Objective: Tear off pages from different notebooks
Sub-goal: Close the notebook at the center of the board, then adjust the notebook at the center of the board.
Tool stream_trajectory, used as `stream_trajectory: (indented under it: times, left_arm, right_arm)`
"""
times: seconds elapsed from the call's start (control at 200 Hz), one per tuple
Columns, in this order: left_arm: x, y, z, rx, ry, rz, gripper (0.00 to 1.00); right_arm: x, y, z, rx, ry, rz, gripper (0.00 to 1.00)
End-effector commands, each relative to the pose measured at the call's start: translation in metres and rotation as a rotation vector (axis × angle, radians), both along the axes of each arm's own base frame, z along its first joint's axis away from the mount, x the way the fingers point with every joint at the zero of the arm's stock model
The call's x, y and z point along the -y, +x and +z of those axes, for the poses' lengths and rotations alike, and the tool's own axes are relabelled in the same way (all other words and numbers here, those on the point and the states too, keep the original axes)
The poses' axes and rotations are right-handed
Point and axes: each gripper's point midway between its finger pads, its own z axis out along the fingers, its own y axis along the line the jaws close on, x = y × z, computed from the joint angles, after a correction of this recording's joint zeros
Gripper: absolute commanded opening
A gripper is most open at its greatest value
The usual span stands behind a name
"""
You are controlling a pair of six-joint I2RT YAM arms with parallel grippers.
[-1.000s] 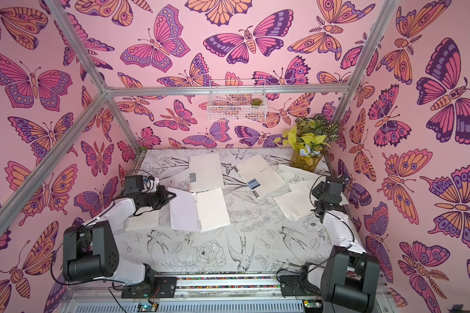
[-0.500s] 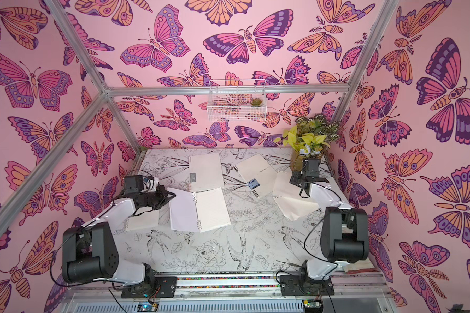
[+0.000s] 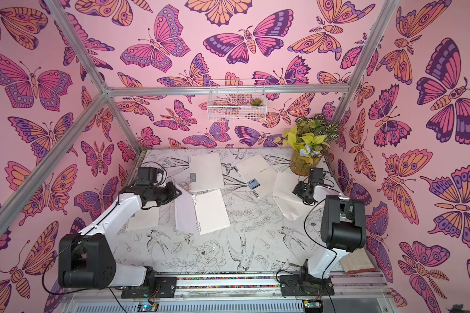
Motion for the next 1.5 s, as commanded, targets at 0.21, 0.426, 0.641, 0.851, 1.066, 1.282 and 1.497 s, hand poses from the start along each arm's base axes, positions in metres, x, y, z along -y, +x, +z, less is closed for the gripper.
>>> stream_trajectory:
  times: [0.21,0.426,0.641,0.851,1.066,1.282,1.497]
  left_arm:
    - [0.073,0.011,-0.013,-0.075,0.056,-0.106,0.38]
    - [0.107,0.023,-0.021,-0.078,-0.037,-0.195,1.00]
    - [-0.029,0.018,-0.021,-0.042,0.103,0.113,1.00]
    - [-0.194,-0.015,-0.036,-0.114,0.371,0.578,1.00]
    - [-0.256,-0.025,-0.077,-0.270,0.294,0.665,0.98]
    - [-0.258,-0.009,-0.101,-0.367,0.154,0.519,0.63]
    - [-0.253,-0.016,-0.096,-0.370,0.171,0.515,0.70]
  right_arm:
    - [-0.081,0.000,0.084,0.224,-0.007,0.270,0.53]
    - [-0.114,-0.013,0.127,0.377,-0.051,0.434,0.54]
    - [-0.214,-0.038,0.143,0.542,-0.083,0.764,0.56]
    - [-0.372,-0.086,0.101,0.511,-0.214,1.211,0.56]
    - [-0.456,-0.122,0.041,0.421,-0.290,1.406,0.58]
    - [-0.467,-0.128,0.018,0.394,-0.280,1.422,0.58]
    - [-0.490,-0.140,0.007,0.417,-0.322,1.460,0.59]
